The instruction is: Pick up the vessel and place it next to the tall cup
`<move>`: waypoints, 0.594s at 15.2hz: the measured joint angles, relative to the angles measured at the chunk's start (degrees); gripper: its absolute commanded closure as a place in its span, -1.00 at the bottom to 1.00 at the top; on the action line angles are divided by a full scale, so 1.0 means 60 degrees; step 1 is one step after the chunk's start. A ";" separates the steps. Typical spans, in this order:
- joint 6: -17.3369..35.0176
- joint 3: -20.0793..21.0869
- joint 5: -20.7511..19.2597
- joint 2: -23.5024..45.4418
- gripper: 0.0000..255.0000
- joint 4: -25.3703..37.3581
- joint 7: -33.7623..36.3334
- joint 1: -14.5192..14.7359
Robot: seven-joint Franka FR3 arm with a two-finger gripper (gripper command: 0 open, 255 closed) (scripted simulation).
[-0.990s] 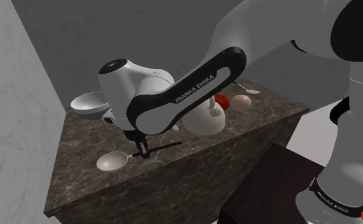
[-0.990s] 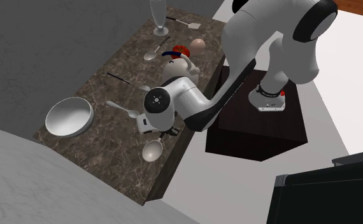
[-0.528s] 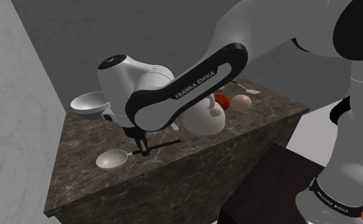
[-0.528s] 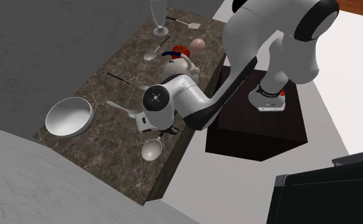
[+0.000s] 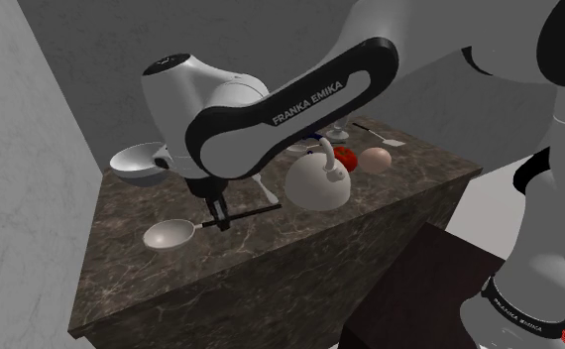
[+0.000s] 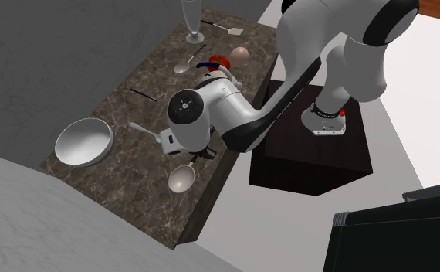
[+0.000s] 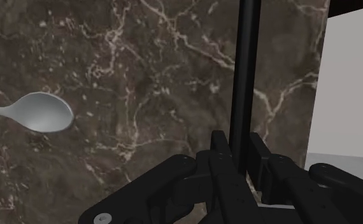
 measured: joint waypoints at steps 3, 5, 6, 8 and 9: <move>-0.0299 0.0031 0.0064 -0.0155 1.00 0.0152 -0.0047 0.0007; -0.0528 0.0043 0.0101 -0.0222 1.00 0.0320 -0.0098 0.0006; -0.0643 0.0044 0.0113 -0.0230 1.00 0.0431 -0.0129 0.0004; -0.0860 0.0057 0.0151 -0.0321 1.00 0.0563 -0.0171 0.0003; -0.0969 0.0063 0.0169 -0.0366 1.00 0.0630 -0.0196 0.0001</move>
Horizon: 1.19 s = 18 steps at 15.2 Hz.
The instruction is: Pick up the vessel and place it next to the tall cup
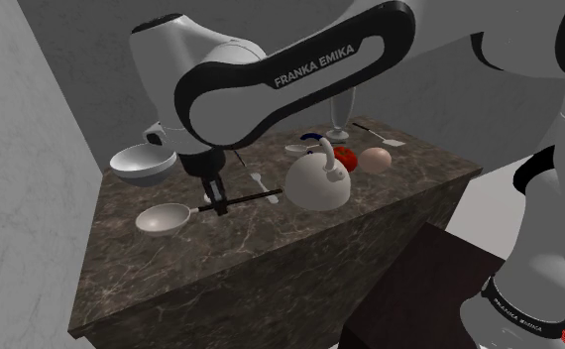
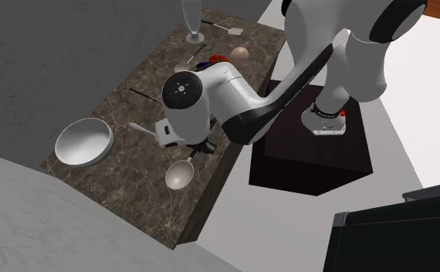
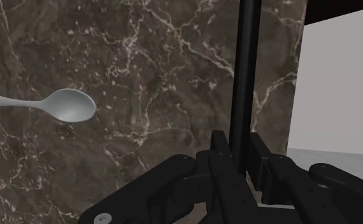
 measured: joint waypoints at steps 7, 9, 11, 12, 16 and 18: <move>-0.0842 0.0030 0.0080 -0.0123 1.00 0.0735 -0.0145 0.0028; -0.1074 0.0036 0.0103 -0.0166 1.00 0.0932 -0.0193 0.0030; -0.1349 0.0046 0.0112 -0.0157 1.00 0.1217 -0.0222 0.0055; -0.1493 0.0048 0.0112 -0.0137 1.00 0.1383 -0.0241 0.0067; -0.1951 0.0063 0.0127 -0.0152 1.00 0.1826 -0.0294 0.0102; -0.2206 0.0062 0.0126 -0.0117 1.00 0.2121 -0.0341 0.0115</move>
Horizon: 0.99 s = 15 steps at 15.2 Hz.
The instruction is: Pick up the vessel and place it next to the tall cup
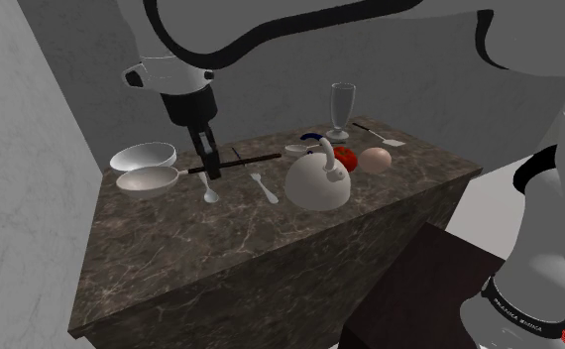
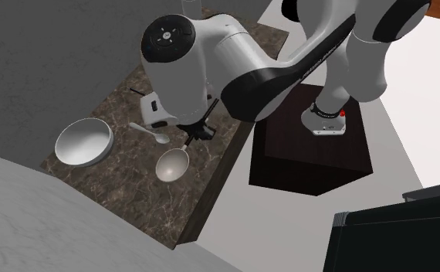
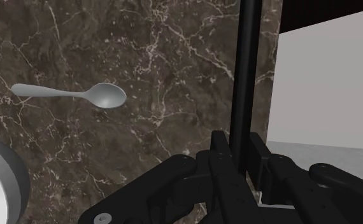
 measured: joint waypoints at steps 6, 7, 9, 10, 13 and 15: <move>-0.0822 0.0010 -0.0019 0.0104 1.00 0.0931 -0.0108 0.0074; -0.0949 0.0015 -0.0022 0.0114 1.00 0.1068 -0.0114 0.0092; -0.1251 0.0018 -0.0049 0.0220 1.00 0.1476 -0.0141 0.0139; -0.1385 0.0020 -0.0055 0.0240 1.00 0.1628 -0.0158 0.0155; -0.1884 0.0018 -0.0111 0.0432 1.00 0.2322 -0.0213 0.0236; -0.2264 0.0009 -0.0158 0.0592 1.00 0.2866 -0.0277 0.0289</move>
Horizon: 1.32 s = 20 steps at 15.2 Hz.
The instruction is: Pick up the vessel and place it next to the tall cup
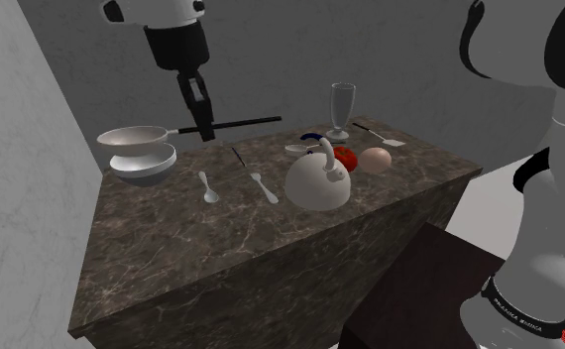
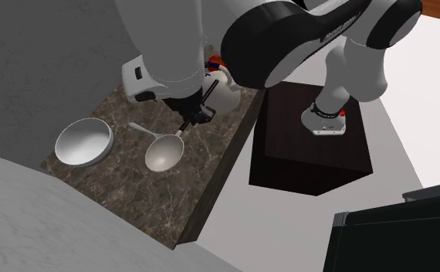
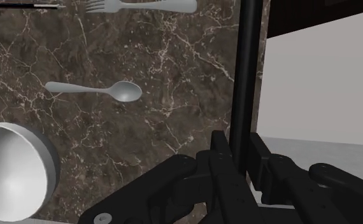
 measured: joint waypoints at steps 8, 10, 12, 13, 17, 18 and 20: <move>0.0580 -0.0236 0.0401 -0.1495 1.00 -0.1900 -0.0879 -0.0907; 0.0815 -0.0381 0.0552 -0.2082 1.00 -0.2640 -0.1268 -0.1225; 0.1063 -0.0564 0.0652 -0.2481 1.00 -0.3209 -0.1692 -0.1520; 0.1113 -0.0652 0.0696 -0.2679 1.00 -0.3427 -0.1896 -0.1649; 0.1558 -0.1086 0.0865 -0.3542 1.00 -0.4586 -0.2791 -0.2182; 0.1693 -0.1198 0.0901 -0.3797 1.00 -0.4933 -0.3004 -0.2298; 0.1837 -0.1417 0.0929 -0.4081 1.00 -0.5299 -0.3410 -0.2503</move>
